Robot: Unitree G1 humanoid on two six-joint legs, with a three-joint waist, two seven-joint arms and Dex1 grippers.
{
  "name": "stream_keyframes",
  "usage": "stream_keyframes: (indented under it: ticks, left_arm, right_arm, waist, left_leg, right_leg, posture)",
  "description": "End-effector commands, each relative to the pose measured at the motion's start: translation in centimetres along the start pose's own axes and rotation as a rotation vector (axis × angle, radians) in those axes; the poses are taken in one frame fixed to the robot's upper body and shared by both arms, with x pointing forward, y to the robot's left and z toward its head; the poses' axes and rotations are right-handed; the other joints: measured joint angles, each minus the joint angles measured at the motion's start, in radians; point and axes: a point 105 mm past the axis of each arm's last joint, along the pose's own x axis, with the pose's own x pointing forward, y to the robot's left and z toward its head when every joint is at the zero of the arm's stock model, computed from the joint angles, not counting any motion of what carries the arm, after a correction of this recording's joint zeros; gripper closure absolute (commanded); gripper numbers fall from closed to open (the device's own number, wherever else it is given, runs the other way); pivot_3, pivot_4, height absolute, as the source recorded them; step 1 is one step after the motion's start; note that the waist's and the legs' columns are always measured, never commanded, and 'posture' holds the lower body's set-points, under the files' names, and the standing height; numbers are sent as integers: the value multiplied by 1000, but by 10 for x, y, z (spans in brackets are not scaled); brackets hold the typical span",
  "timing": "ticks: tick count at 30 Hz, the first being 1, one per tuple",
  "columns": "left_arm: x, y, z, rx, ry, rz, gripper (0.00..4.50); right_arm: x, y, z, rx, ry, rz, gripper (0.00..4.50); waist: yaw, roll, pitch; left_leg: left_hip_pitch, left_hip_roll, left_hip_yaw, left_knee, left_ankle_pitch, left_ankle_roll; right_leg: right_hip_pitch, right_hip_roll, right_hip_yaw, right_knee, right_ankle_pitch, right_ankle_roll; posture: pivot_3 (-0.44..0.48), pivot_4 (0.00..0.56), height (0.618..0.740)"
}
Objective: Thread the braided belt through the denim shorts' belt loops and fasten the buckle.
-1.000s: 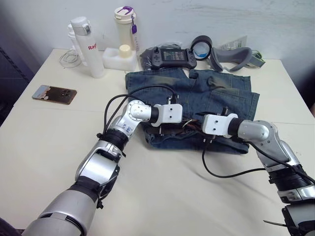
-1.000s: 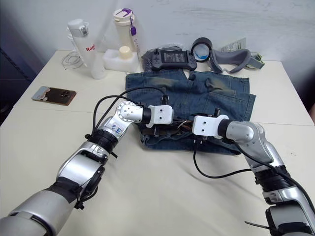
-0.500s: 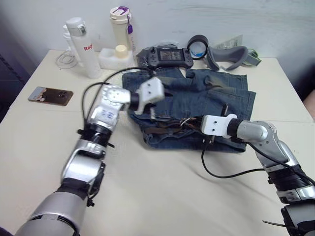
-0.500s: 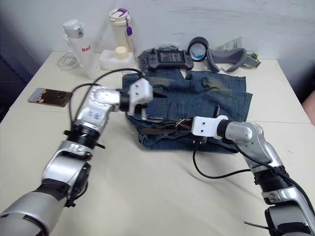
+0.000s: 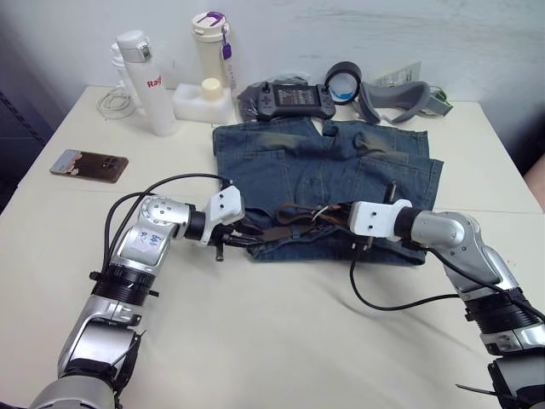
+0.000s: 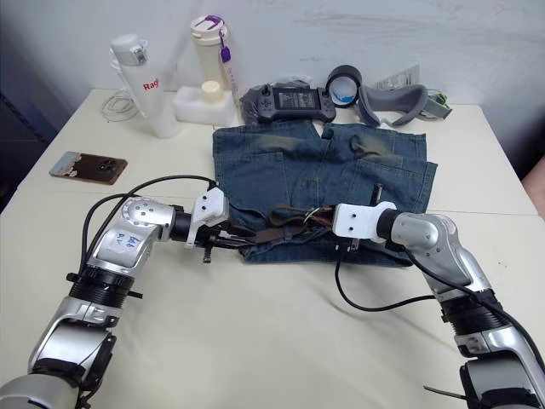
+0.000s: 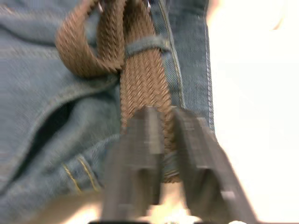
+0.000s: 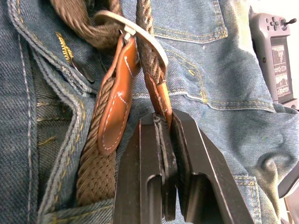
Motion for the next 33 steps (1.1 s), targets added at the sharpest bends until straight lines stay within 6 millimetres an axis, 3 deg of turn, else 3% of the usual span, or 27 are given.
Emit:
stream_keyframes:
  ticks: [1, 12, 16, 19, 26, 29, 33]
  left_arm:
    - [8, 1, -11, -61, 35, 43, 4483]
    - [8, -37, -60, -181, 283, -83, 4483]
    - [-1, -53, -83, -241, 389, -122, 4483]
    - [-7, -59, -94, -229, 455, -131, 4483]
    - [-15, -58, -99, -243, 500, -91, 4483]
    - [-16, -60, -102, -255, 504, -96, 4483]
    - [-18, -63, -105, -262, 512, -108, 4483]
  right_arm:
    - [-7, -10, 5, -10, -17, -42, 4500]
    - [-25, -20, 2, -61, 13, -57, 4500]
    - [-55, -29, -20, -161, 93, -71, 4500]
    - [-74, -35, -33, -200, 106, -121, 4500]
    - [-114, 8, -84, -284, 202, -60, 4500]
    - [-118, 26, -99, -316, 239, -28, 4500]
    - [-120, 39, -113, -341, 277, -3, 4500]
  waist:
    - [0, 0, 0]
    - [-7, 2, -1]
    - [-7, 3, -2]
    - [-16, 3, -5]
    - [-35, 6, -19]
    - [-41, 8, -21]
    - [-36, 11, -27]
  left_leg:
    - [0, 0, 0, 0, 0, 0]
    - [1, 0, 0, -1, 0, 0]
    - [6, 0, 3, -5, 0, 0]
    - [20, 1, 7, -12, -1, -2]
    - [41, 2, 13, -27, -3, -4]
    - [52, 2, 18, -31, -4, -5]
    - [53, 3, 19, -30, -6, -7]
  right_leg:
    - [0, 0, 0, 0, 0, 0]
    - [0, 0, 1, 0, 0, 0]
    - [2, 0, 2, 0, 0, 0]
    - [13, -1, 4, -5, -1, -1]
    - [29, -1, 9, -17, -5, -2]
    - [36, -1, 14, -19, -7, -2]
    - [36, -1, 16, -19, -9, -2]
  posture:
    - [0, 150, 731]
    - [0, 150, 731]
    - [0, 150, 731]
    - [0, 150, 731]
    - [0, 150, 731]
    - [0, 150, 731]
    - [0, 150, 731]
